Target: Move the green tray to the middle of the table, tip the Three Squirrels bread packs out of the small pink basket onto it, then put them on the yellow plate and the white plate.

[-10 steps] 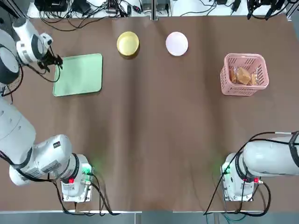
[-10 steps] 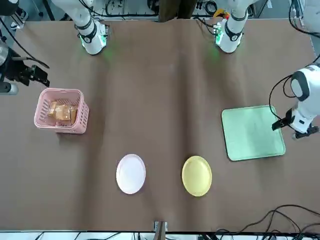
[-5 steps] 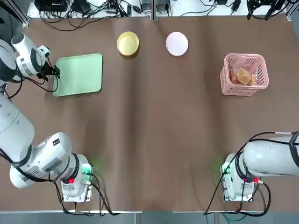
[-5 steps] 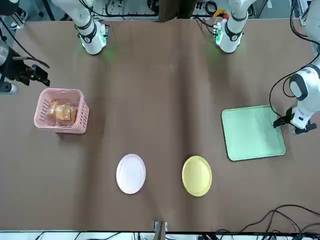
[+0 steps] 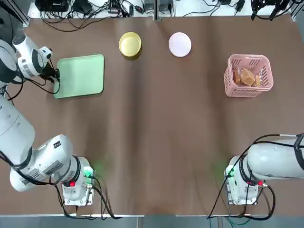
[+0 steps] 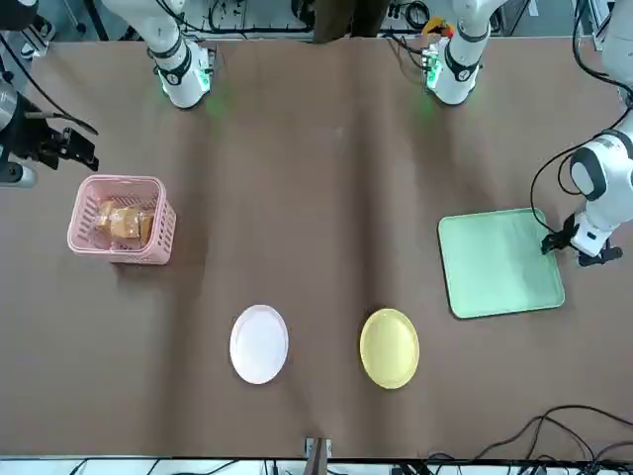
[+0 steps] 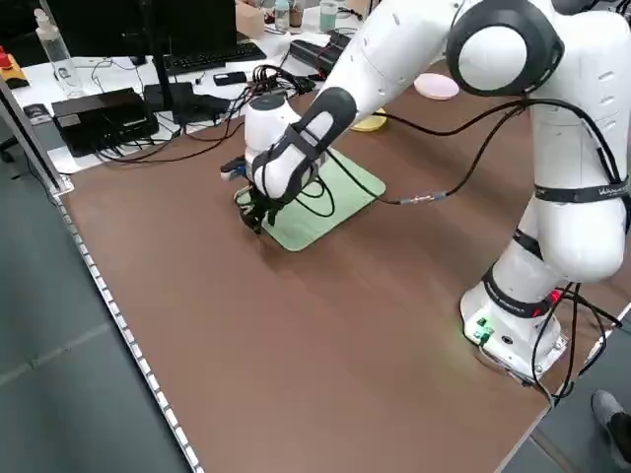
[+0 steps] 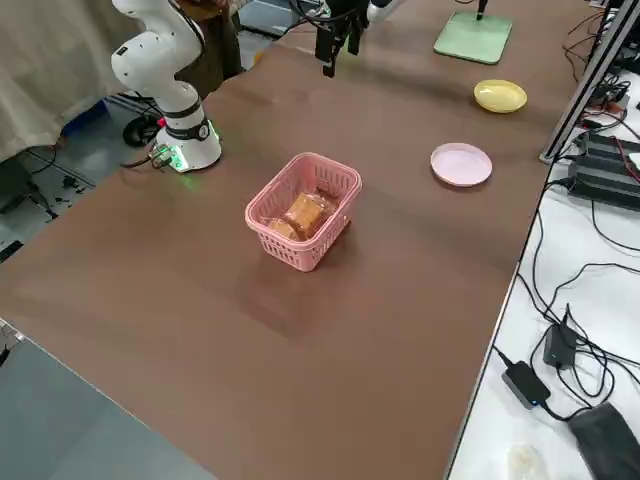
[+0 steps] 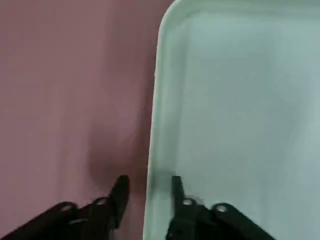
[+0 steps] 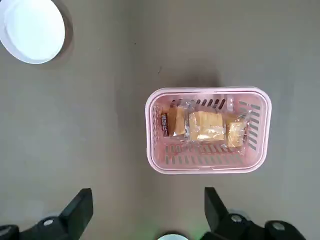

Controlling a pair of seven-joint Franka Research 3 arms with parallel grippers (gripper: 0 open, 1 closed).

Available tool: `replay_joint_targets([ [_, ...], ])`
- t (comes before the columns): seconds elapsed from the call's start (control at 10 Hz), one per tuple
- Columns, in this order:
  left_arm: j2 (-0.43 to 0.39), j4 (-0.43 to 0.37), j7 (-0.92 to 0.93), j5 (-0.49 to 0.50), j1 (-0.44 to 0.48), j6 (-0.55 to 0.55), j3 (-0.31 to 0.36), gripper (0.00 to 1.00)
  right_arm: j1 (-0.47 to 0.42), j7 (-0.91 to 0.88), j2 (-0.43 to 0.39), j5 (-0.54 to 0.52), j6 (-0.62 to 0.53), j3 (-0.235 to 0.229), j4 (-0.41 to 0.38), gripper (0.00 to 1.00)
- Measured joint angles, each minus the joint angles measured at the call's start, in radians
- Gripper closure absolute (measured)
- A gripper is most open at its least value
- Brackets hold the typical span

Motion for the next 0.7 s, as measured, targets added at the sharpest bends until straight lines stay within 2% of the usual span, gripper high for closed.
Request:
replay_joint_targets([
  [0.2, -0.003, 0.001, 0.003, 0.000, 0.000, -0.005, -0.004, 0.91, 0.000, 0.000, 0.000, 0.000, 0.000, 0.000, 0.000, 0.01],
  [0.5, -0.007, -0.003, 0.025, 0.000, 0.000, -0.019, -0.009, 0.93, 0.000, 0.000, 0.000, 0.000, 0.000, -0.001, 0.000, 0.01],
  [0.7, -0.055, -0.075, 0.082, 0.002, 0.000, -0.034, -0.028, 0.93, 0.000, 0.000, 0.000, 0.000, 0.000, -0.002, 0.000, 0.01],
])
